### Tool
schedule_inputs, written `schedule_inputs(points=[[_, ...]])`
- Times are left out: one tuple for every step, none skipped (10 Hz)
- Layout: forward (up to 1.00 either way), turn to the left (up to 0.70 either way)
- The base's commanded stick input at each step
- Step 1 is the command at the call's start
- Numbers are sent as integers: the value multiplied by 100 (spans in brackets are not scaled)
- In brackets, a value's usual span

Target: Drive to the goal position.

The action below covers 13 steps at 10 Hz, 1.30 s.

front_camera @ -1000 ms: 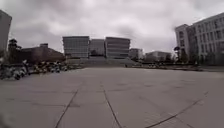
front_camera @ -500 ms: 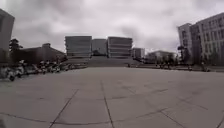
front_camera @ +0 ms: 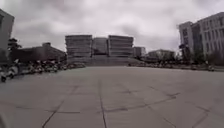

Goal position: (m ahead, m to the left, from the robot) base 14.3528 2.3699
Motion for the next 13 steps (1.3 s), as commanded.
schedule_inputs(points=[[100,12],[100,0],[100,0],[100,0],[100,0],[100,0],[100,0],[100,0],[100,0],[100,0],[100,0],[100,0],[100,0]])
